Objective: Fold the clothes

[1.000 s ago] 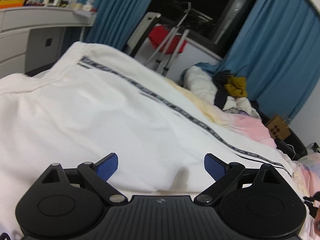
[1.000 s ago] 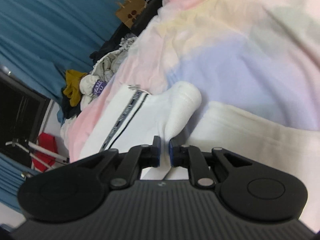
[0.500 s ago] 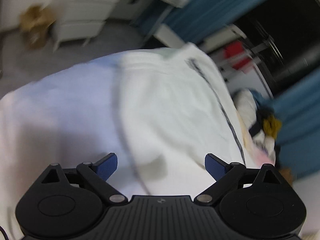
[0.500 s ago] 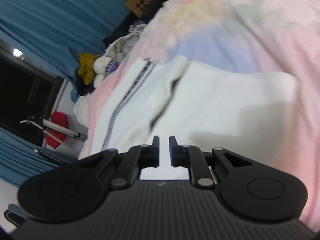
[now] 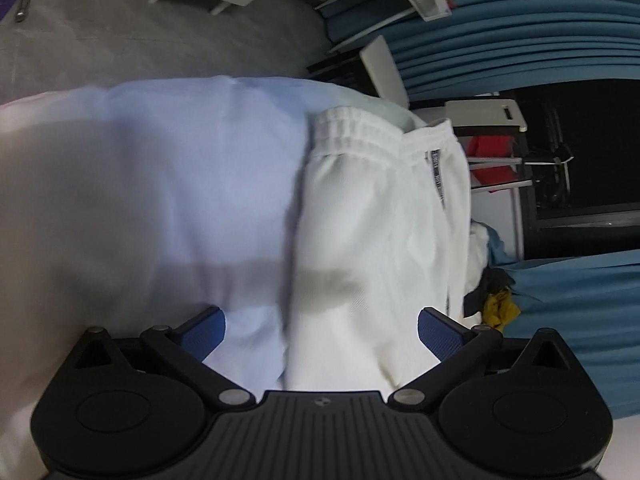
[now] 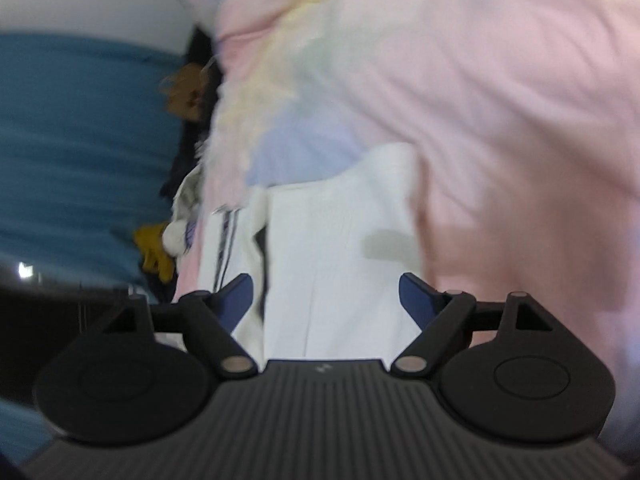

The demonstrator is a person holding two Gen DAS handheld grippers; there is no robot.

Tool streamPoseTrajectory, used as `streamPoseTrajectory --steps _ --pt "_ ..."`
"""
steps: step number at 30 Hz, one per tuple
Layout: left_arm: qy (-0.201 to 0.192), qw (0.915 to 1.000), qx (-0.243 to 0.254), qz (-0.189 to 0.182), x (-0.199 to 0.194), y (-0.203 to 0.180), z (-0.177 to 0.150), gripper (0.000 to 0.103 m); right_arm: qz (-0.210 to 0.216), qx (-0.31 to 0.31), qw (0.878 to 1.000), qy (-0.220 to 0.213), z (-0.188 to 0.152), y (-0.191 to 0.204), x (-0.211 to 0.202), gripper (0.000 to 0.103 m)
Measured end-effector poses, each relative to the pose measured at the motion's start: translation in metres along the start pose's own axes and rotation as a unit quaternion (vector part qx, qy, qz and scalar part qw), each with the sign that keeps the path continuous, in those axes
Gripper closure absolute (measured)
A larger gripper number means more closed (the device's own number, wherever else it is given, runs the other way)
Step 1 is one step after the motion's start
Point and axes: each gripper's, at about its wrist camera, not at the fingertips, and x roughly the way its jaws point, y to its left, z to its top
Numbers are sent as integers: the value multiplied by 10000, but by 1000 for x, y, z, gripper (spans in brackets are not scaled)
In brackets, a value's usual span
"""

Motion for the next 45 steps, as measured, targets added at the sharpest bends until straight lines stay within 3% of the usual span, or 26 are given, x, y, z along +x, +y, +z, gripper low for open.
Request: streamPoseTrajectory --steps 3,9,11,14,15,17,19,20,25,30,34,39,45 --pt "82 9995 223 -183 17 -5 5 3 -72 472 9988 -88 6 -16 -1 21" --pt "140 9973 282 -670 41 -10 5 8 -460 197 9987 -57 1 -10 16 22" --pt "104 9972 253 -702 49 -9 5 10 -364 171 9991 98 -4 -8 27 29" --pt "72 9968 191 -773 61 -9 7 23 -470 -6 9985 295 -12 -2 44 49" --pt "77 9969 214 -754 65 -9 6 31 -522 -61 9981 311 -14 -1 48 55" --pt "70 9974 330 -630 71 -12 6 45 -634 -81 9975 287 -14 -1 53 82" --pt "72 9979 411 -501 74 -14 6 72 -670 -51 9975 231 -11 -2 54 91" --pt "64 9980 439 -445 75 -15 6 76 -637 -53 9977 205 -11 -1 53 96" --pt "-276 9966 681 -372 54 -22 0 88 -244 -466 9985 -166 -9 17 33 97" --pt "-560 9927 788 -724 6 -28 -15 91 266 -758 9953 -536 -5 32 4 98" --pt "-594 9897 1099 -704 -15 -60 -21 92 588 -1000 9916 -581 4 58 -7 98" --pt "-447 9920 967 -679 -9 -110 -1 92 677 -1165 9898 -462 11 128 34 98" --pt "-387 9955 586 -636 66 -190 39 92 540 -1482 9865 -432 10 218 119 98"
